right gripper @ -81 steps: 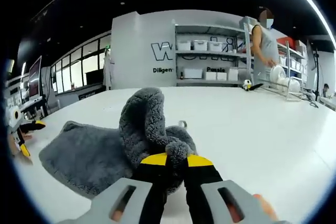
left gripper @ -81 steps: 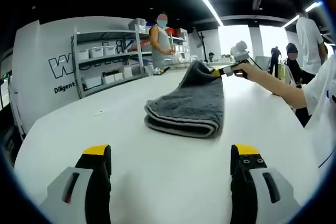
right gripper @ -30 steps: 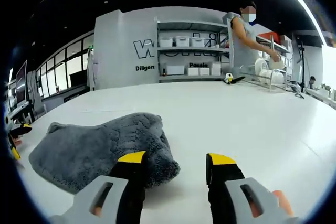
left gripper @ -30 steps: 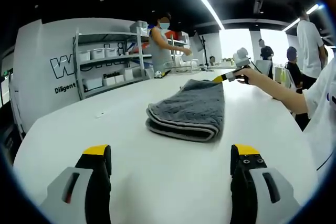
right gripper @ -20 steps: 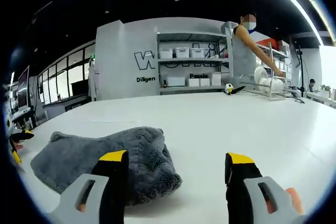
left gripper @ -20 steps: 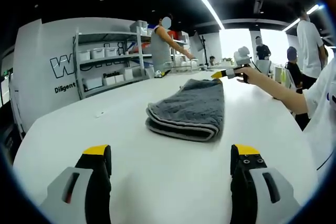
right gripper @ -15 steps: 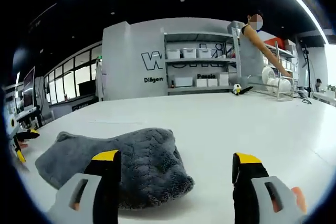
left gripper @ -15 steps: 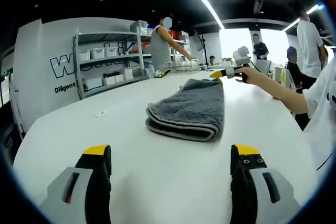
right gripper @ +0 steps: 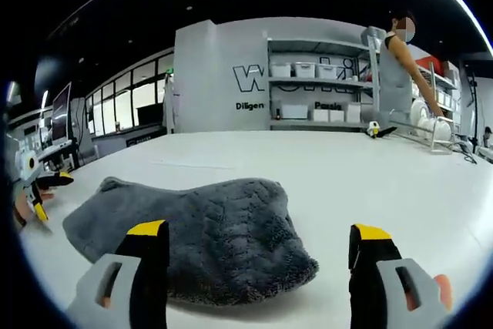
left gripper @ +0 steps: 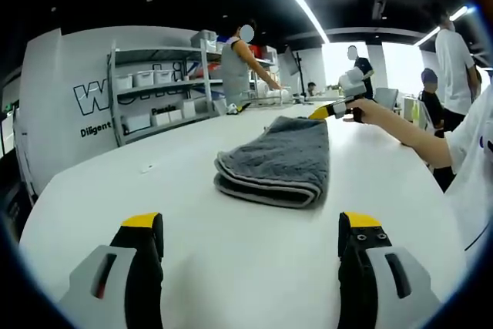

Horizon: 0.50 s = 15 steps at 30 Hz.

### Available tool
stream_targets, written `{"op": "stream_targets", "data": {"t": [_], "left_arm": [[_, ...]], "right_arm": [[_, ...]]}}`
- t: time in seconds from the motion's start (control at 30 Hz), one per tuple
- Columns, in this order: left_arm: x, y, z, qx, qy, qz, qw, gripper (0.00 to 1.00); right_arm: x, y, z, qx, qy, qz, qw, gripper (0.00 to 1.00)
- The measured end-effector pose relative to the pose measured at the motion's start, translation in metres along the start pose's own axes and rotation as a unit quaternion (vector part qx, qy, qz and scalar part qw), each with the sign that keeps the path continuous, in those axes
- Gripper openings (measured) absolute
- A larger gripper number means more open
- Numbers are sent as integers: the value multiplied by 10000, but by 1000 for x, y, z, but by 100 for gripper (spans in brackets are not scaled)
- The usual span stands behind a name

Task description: Open the folded towel by lifting each exposed corner and separating the folded layers until the towel lies flat within the target outline without major curled edges

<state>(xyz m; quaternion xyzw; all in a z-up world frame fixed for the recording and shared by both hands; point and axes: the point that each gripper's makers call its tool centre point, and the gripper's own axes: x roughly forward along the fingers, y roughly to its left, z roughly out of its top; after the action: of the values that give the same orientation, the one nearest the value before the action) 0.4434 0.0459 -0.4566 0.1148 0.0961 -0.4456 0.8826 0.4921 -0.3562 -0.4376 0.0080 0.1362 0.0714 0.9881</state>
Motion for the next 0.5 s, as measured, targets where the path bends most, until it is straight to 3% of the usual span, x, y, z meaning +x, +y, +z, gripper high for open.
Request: {"op": "stream_targets", "data": {"t": [0.5], "left_arm": [[0, -7, 1, 10, -18, 16, 10000, 93]], "right_arm": [[-1, 13, -14, 221, 263, 386, 9987, 99]]}}
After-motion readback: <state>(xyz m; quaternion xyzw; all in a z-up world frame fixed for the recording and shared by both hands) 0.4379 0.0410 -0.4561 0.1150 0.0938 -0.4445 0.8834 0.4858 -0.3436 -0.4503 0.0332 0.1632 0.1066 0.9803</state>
